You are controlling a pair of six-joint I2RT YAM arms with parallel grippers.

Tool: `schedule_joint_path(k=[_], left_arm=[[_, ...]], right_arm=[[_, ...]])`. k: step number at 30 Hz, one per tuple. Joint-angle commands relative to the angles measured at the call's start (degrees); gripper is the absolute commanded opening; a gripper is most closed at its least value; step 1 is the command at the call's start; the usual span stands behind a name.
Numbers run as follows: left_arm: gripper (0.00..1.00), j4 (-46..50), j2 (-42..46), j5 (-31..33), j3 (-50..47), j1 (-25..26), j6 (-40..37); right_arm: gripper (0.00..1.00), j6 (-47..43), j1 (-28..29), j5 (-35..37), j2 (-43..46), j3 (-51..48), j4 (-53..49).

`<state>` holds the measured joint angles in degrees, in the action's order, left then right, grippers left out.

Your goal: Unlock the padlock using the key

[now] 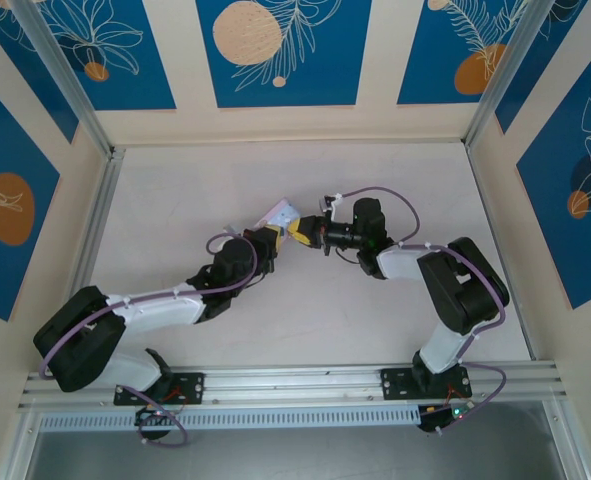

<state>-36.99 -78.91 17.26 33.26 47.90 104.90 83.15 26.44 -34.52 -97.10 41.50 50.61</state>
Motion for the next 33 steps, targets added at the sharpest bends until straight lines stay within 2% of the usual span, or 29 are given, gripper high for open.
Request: schedule_joint_path(k=[1,9,20,27,31,33], left_arm=[[0.00,-3.84,-1.20,-11.84,4.13,2.42,-0.72],[0.00,-2.53,-3.64,-16.51,4.80,2.79,-1.95],[0.00,-1.01,-2.29,-13.17,1.91,3.07,-1.72],[0.00,0.08,-0.45,-7.93,-2.85,2.99,-3.83],[0.00,0.33,-0.29,-7.02,-4.53,2.99,-5.31],[0.00,0.06,-0.37,-6.96,-5.29,2.91,-5.94]], right_arm=[[0.00,-0.59,3.29,-3.97,-0.63,3.57,4.40],[0.00,-9.46,5.02,-4.00,1.64,7.52,-8.71],[0.01,-7.24,4.16,-3.63,1.36,5.55,-5.35],[0.30,-5.62,1.91,-2.94,2.25,2.11,-2.67],[0.51,-5.63,0.60,-2.77,3.94,-0.38,-2.42],[0.58,-6.23,0.20,-2.58,5.22,-1.93,-3.12]])
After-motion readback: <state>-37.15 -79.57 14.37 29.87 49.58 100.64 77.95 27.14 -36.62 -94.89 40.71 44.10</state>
